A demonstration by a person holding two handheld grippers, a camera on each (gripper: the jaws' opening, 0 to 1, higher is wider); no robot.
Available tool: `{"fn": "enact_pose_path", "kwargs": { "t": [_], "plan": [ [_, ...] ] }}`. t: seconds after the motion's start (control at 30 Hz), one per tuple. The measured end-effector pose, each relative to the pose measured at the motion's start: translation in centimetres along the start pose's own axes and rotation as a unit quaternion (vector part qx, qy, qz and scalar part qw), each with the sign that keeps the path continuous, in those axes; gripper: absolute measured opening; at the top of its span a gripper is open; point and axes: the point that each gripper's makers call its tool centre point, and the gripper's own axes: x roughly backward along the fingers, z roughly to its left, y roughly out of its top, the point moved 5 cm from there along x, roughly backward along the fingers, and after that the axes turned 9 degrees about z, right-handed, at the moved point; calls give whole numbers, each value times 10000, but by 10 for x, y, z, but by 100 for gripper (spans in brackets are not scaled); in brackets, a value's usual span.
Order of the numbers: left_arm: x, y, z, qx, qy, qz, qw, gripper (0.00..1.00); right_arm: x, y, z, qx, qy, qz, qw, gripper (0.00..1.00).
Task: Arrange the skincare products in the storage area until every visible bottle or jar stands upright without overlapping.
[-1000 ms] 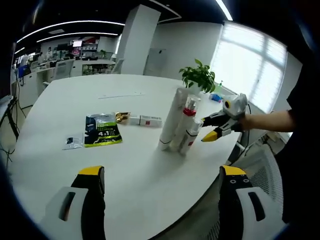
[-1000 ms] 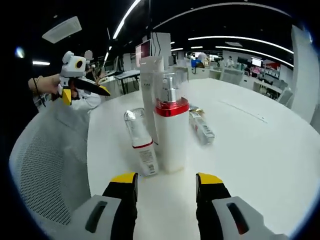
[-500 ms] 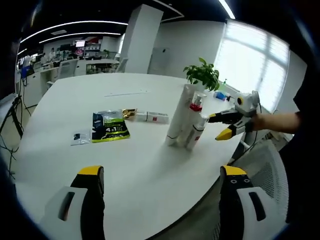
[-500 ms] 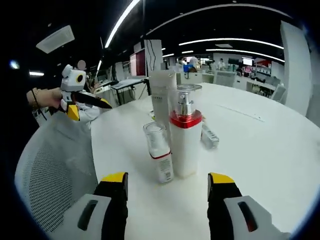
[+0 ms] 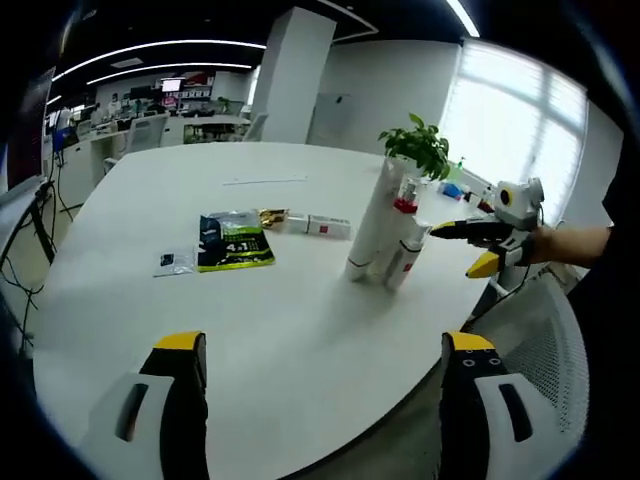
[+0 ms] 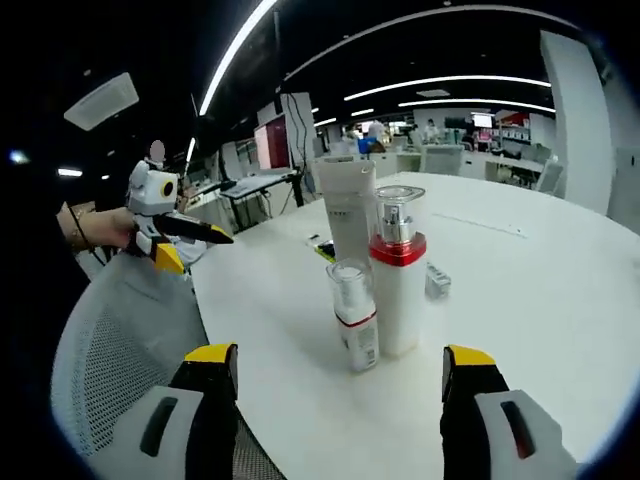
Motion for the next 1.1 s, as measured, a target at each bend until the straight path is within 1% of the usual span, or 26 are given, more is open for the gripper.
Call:
{"fn": "enact_pose_path", "kwargs": {
  "t": [0.1, 0.2, 0.37, 0.63, 0.77, 0.83, 0.93, 1.1],
  "plan": [
    [-1, 2, -1, 6, 2, -56, 10000, 90, 1, -2, 2, -65, -2, 11, 10000, 94],
    [-3, 0, 1, 51, -27, -60, 10000, 90, 3, -4, 0, -122, -25, 9, 9999, 99],
    [-3, -1, 3, 34, -26, -47, 10000, 90, 6, -2, -3, -177, -23, -48, 9998, 99],
    [-4, -3, 3, 26, -85, -32, 10000, 89, 5, -1, -10, -193, -98, 9, 9998, 99],
    [-4, -3, 3, 62, -80, -37, 9999, 89, 6, -2, -19, -156, -135, 97, 9997, 99],
    [-3, -3, 4, 77, -57, -41, 9999, 89, 5, -4, -26, -132, -141, 238, 9995, 99],
    [-2, -4, 5, 102, -78, -15, 9999, 89, 5, -3, -38, 78, -281, 389, 9988, 99],
    [-4, -5, 5, 157, -104, -3, 9998, 88, 6, 0, -56, 133, -466, 481, 9977, 98]
  ]
}}
